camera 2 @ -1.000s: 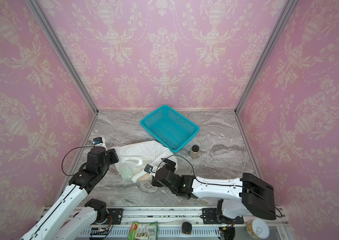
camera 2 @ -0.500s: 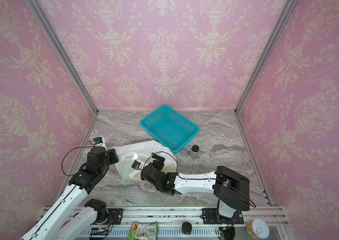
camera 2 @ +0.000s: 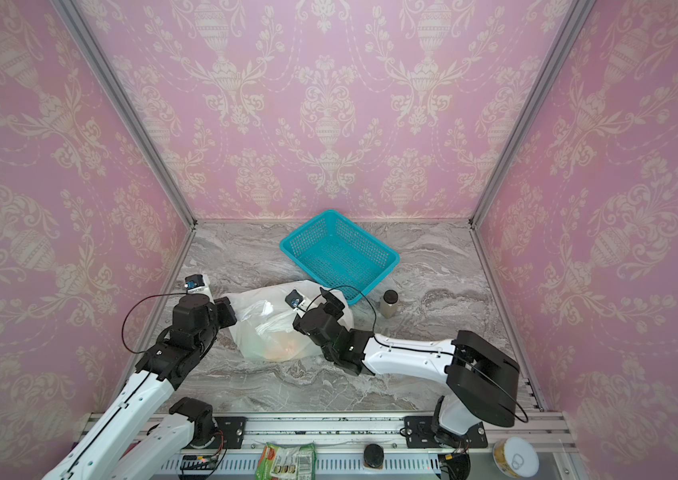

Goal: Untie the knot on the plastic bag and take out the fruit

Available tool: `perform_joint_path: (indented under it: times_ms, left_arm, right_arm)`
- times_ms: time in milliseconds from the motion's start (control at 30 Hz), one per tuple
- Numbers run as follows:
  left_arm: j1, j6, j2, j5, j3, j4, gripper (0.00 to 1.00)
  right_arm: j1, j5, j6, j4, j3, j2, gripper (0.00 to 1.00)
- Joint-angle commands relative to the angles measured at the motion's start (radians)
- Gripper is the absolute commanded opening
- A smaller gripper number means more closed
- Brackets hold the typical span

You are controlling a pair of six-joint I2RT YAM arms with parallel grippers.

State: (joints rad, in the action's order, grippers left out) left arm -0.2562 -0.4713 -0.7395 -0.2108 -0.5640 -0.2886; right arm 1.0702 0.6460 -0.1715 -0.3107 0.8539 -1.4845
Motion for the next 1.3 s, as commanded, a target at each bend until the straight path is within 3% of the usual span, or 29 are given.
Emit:
perform_joint_path:
  times_ms: [0,400,600,833,867,967,1067,1167,1267]
  left_arm:
    - [0.01,0.0,0.004,0.014,-0.002,-0.009,0.0]
    - [0.011,-0.001,0.01,0.016,-0.005,-0.012,0.01]
    - [0.01,0.001,-0.002,0.02,-0.012,-0.012,0.0]
    - [0.01,0.002,0.006,0.017,-0.011,-0.019,0.0]
    - [0.01,0.003,0.009,0.017,-0.011,-0.021,0.01]
    - [0.01,0.004,0.011,0.016,-0.014,-0.023,0.01]
    - [0.01,0.015,0.015,0.054,-0.018,-0.017,0.08]
    - [0.009,0.025,0.043,0.065,-0.026,-0.037,0.24]
    - [0.007,0.023,0.115,0.023,-0.034,-0.092,0.49]
  right_arm:
    - [-0.038,-0.068,0.12,-0.058,-0.045,0.088,0.71]
    - [-0.162,-0.049,0.312,0.017,-0.049,0.146,0.76]
    - [-0.164,-0.087,0.31,0.024,0.034,0.092,0.84]
    - [-0.167,-0.086,0.298,0.046,0.16,-0.001,0.85]
    - [-0.167,-0.086,0.297,0.051,0.173,-0.012,0.83]
    - [-0.169,-0.075,0.297,0.052,0.197,-0.023,0.65]
    - [-0.17,-0.036,0.315,0.046,0.185,-0.003,0.36]
    - [-0.172,0.016,0.345,0.037,0.156,0.03,0.21]
    - [-0.181,0.051,0.376,0.05,0.134,0.048,0.15]
